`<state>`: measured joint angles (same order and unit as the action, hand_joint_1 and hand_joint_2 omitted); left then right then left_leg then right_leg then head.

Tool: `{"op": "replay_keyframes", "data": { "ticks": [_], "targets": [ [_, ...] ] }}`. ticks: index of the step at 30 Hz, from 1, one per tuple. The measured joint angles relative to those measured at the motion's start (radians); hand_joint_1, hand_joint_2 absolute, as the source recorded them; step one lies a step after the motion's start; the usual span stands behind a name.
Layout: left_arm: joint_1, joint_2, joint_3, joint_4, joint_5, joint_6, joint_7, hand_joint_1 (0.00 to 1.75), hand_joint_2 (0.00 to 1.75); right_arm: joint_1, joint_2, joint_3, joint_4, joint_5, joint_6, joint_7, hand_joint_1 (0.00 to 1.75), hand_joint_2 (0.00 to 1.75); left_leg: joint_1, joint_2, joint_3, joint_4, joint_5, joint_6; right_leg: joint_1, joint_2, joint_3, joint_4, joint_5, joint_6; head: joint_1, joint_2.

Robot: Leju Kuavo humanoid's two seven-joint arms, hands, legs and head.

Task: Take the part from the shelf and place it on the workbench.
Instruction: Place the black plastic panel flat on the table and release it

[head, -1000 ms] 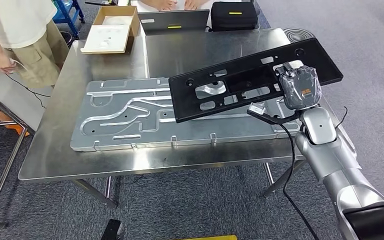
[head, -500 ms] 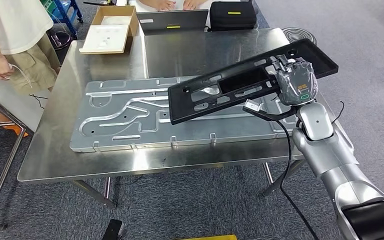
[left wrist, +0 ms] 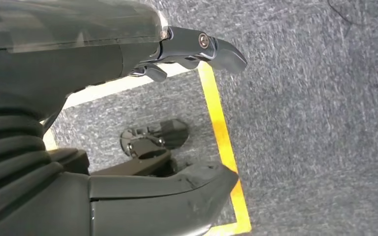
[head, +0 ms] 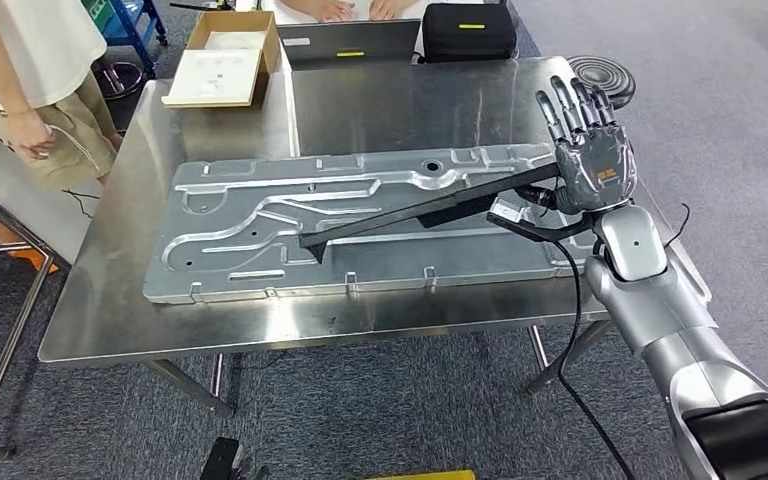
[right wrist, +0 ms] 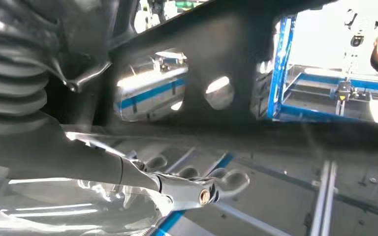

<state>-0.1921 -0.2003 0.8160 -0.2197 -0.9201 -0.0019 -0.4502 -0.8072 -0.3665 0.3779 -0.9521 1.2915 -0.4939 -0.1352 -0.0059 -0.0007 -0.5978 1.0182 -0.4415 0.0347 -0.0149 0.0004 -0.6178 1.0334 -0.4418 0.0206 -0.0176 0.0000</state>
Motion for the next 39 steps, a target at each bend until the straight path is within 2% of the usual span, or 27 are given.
{"op": "replay_keyframes", "data": {
  "ticks": [2, 3, 4, 6, 7, 8, 9, 10, 12, 14, 16, 18, 19, 22, 23, 24, 25, 27, 28, 29, 32, 34, 35, 37, 38, 39],
  "targets": [
    [0.001, 0.0, 0.0, 0.0, 0.0, 0.001, 0.0, 0.0, 0.0, 0.0, 0.0, 0.0, 0.002, -0.001, -0.001, 0.0, 0.0, 0.0, 0.001, 0.0, -0.004, 0.008, -0.009, -0.01, -0.004, 0.0, 0.0, -0.002, 0.002, -0.011, 0.0, 0.0],
    [0.0, 0.0, 0.0, 0.0, -0.001, 0.001, 0.0, 0.0, 0.0, 0.0, 0.0, 0.0, 0.002, -0.002, -0.002, 0.0, 0.0, 0.0, 0.002, 0.0, -0.014, 0.03, -0.025, -0.016, -0.006, 0.0, 0.001, -0.005, 0.004, -0.017, 0.0, 0.0],
    [0.0, 0.0, 0.0, 0.0, -0.001, 0.002, 0.0, 0.0, 0.0, 0.0, 0.0, 0.0, 0.002, -0.005, -0.002, -0.001, 0.0, 0.0, 0.004, 0.0, -0.032, 0.072, -0.051, -0.022, -0.008, -0.001, 0.002, -0.006, 0.004, -0.022, 0.0, 0.0],
    [0.001, 0.0, 0.0, 0.0, -0.002, 0.002, 0.001, 0.0, 0.0, 0.0, 0.001, 0.001, 0.003, -0.012, -0.002, -0.001, 0.0, 0.0, 0.008, 0.0, -0.093, 0.207, -0.114, -0.031, -0.008, -0.001, 0.002, -0.006, 0.004, -0.027, 0.0, 0.0],
    [0.002, 0.0, 0.0, 0.0, -0.001, 0.002, 0.001, 0.0, 0.0, 0.0, 0.001, 0.001, 0.004, -0.016, -0.002, -0.001, 0.0, 0.0, 0.009, 0.0, -0.122, 0.265, -0.133, -0.033, -0.008, -0.001, 0.002, -0.006, 0.003, -0.027, 0.0, 0.0],
    [0.003, 0.0, 0.0, 0.0, -0.001, 0.002, 0.002, 0.0, 0.0, 0.0, 0.001, 0.001, 0.006, -0.019, -0.002, -0.001, 0.0, 0.0, 0.01, 0.0, -0.137, 0.294, -0.135, -0.034, -0.008, -0.001, 0.003, -0.005, 0.003, -0.028, 0.0, 0.0],
    [0.003, 0.0, 0.0, 0.0, -0.001, 0.002, 0.002, 0.0, 0.0, 0.0, 0.002, 0.001, 0.007, -0.022, -0.002, -0.001, 0.0, 0.0, 0.01, 0.0, -0.132, 0.279, -0.115, -0.032, -0.007, 0.0, 0.003, -0.005, 0.002, -0.028, 0.0, 0.0],
    [0.003, 0.001, 0.0, 0.0, -0.001, 0.002, 0.003, 0.0, 0.0, 0.001, 0.002, 0.001, 0.007, -0.025, -0.002, -0.001, 0.0, 0.0, 0.01, 0.0, -0.109, 0.228, -0.082, -0.029, -0.007, 0.001, 0.005, -0.005, 0.002, -0.027, 0.0, 0.0],
    [0.002, 0.001, 0.0, 0.0, 0.0, 0.002, 0.003, 0.0, 0.0, 0.0, 0.002, 0.001, 0.007, -0.032, -0.004, 0.0, 0.0, 0.0, 0.008, -0.001, -0.038, 0.079, -0.019, -0.019, -0.006, 0.003, 0.008, -0.006, 0.001, -0.023, 0.0, 0.0],
    [0.0, 0.002, 0.0, 0.0, 0.0, 0.002, 0.003, 0.0, 0.0, 0.001, 0.002, 0.001, 0.007, -0.039, -0.007, 0.005, 0.0, 0.0, 0.003, -0.003, 0.0, -0.001, 0.002, -0.011, -0.006, 0.004, 0.008, -0.009, 0.003, -0.013, 0.0, 0.0],
    [0.001, 0.002, 0.0, 0.0, 0.0, 0.002, 0.003, 0.0, 0.0, 0.004, 0.002, 0.001, 0.007, -0.045, -0.01, 0.012, 0.0, 0.0, 0.001, -0.003, 0.002, -0.008, 0.004, -0.005, -0.006, 0.005, 0.009, -0.015, 0.007, 0.0, 0.0, 0.0],
    [0.002, 0.002, 0.0, 0.0, 0.001, 0.003, 0.003, 0.0, 0.0, 0.007, 0.001, 0.0, 0.008, -0.049, -0.014, 0.022, 0.0, 0.0, 0.005, -0.001, 0.007, -0.021, 0.013, 0.007, -0.004, 0.002, 0.001, 0.007, -0.01, 0.009, 0.0, 0.0],
    [0.001, 0.001, 0.0, 0.0, 0.001, 0.003, 0.003, 0.0, 0.0, 0.008, 0.0, -0.002, 0.008, -0.051, -0.015, 0.03, 0.0, 0.0, 0.007, 0.001, 0.01, -0.028, 0.018, 0.014, -0.003, 0.001, -0.012, 0.043, -0.032, 0.013, 0.0, 0.0],
    [0.002, 0.001, 0.0, 0.0, 0.003, 0.003, 0.002, 0.0, 0.0, 0.014, -0.009, -0.019, 0.014, -0.016, -0.029, 0.084, 0.0, 0.0, 0.004, 0.002, 0.01, -0.031, 0.021, 0.023, 0.0, 0.001, -0.09, 0.22, -0.122, 0.018, 0.0, 0.0],
    [0.004, 0.001, 0.0, 0.0, 0.004, 0.004, 0.002, 0.0, 0.0, 0.017, -0.015, -0.029, 0.017, 0.013, -0.035, 0.11, 0.0, 0.0, 0.003, 0.001, 0.009, -0.029, 0.02, 0.024, -0.001, 0.001, -0.109, 0.258, -0.132, 0.019, 0.0, 0.0],
    [0.006, 0.001, 0.0, 0.0, 0.004, 0.004, 0.002, 0.0, 0.0, 0.02, -0.023, -0.04, 0.018, 0.047, -0.041, 0.141, 0.0, 0.0, 0.003, 0.001, 0.009, -0.026, 0.018, 0.025, -0.001, 0.001, -0.114, 0.264, -0.125, 0.019, 0.0, 0.0],
    [0.007, 0.001, -0.001, 0.0, 0.003, 0.005, 0.003, 0.0, 0.0, 0.028, -0.033, -0.059, 0.006, 0.094, -0.043, 0.182, 0.0, 0.0, 0.003, 0.0, 0.009, -0.022, 0.016, 0.025, -0.002, 0.0, -0.1, 0.231, -0.099, 0.019, 0.0, 0.0],
    [0.008, 0.0, -0.001, 0.0, 0.001, 0.008, 0.005, 0.0, 0.0, 0.066, -0.053, -0.118, -0.07, 0.187, -0.044, 0.264, 0.0, 0.0, 0.003, -0.003, 0.008, -0.011, 0.008, 0.021, -0.001, -0.004, -0.034, 0.097, -0.034, 0.017, 0.0, 0.0],
    [0.007, -0.001, -0.002, 0.0, 0.0, 0.012, 0.006, 0.0, 0.0, 0.089, -0.064, -0.161, -0.124, 0.223, -0.044, 0.293, 0.0, 0.0, 0.001, -0.006, 0.006, -0.005, 0.004, 0.017, 0.0, -0.005, -0.007, 0.041, -0.014, 0.014, 0.0, 0.0],
    [0.007, -0.001, -0.002, 0.0, 0.0, 0.015, 0.008, 0.0, 0.0, 0.111, -0.075, -0.202, -0.169, 0.24, -0.044, 0.304, 0.0, 0.0, -0.001, -0.008, 0.004, -0.001, 0.002, 0.013, 0.002, -0.006, 0.008, 0.007, -0.006, 0.01, 0.0, 0.0],
    [0.011, -0.001, -0.002, 0.0, 0.002, 0.022, 0.012, 0.0, 0.0, 0.151, -0.104, -0.307, -0.25, 0.243, -0.044, 0.27, 0.0, 0.0, -0.003, -0.009, -0.001, 0.001, -0.002, 0.001, 0.003, -0.003, 0.01, -0.004, -0.004, -0.007, 0.0, 0.0],
    [0.011, 0.0, -0.002, 0.0, 0.004, 0.023, 0.012, 0.0, 0.0, 0.168, -0.108, -0.35, -0.282, 0.247, -0.044, 0.234, 0.0, 0.0, -0.002, -0.007, -0.013, 0.033, -0.028, -0.011, -0.002, -0.001, 0.011, -0.01, 0.001, -0.02, 0.0, 0.0],
    [0.01, 0.0, -0.002, 0.0, 0.006, 0.023, 0.012, 0.0, 0.0, 0.176, -0.107, -0.362, -0.291, 0.251, -0.044, 0.23, 0.0, 0.0, 0.0, -0.006, -0.032, 0.078, -0.056, -0.018, -0.004, 0.0, 0.011, -0.012, 0.002, -0.024, 0.0, 0.0],
    [0.009, 0.0, -0.002, 0.0, 0.007, 0.021, 0.012, 0.0, 0.0, 0.196, -0.107, -0.373, -0.298, 0.264, -0.044, 0.254, 0.0, 0.0, 0.004, -0.005, -0.093, 0.212, -0.122, -0.026, -0.004, 0.0, 0.011, -0.012, 0.002, -0.028, 0.0, 0.0],
    [0.01, 0.0, -0.002, 0.0, 0.008, 0.021, 0.012, 0.0, 0.0, 0.206, -0.107, -0.373, -0.299, 0.269, -0.044, 0.271, 0.0, 0.0, 0.006, -0.005, -0.119, 0.267, -0.14, -0.029, -0.004, 0.0, 0.01, -0.011, 0.002, -0.028, 0.0, 0.0],
    [0.011, 0.0, -0.002, 0.0, 0.008, 0.02, 0.012, 0.0, 0.0, 0.216, -0.106, -0.372, -0.299, 0.271, -0.044, 0.282, 0.0, 0.0, 0.007, -0.005, -0.129, 0.288, -0.139, -0.029, -0.004, 0.0, 0.01, -0.01, 0.002, -0.028, 0.0, 0.0]
  ]
}}
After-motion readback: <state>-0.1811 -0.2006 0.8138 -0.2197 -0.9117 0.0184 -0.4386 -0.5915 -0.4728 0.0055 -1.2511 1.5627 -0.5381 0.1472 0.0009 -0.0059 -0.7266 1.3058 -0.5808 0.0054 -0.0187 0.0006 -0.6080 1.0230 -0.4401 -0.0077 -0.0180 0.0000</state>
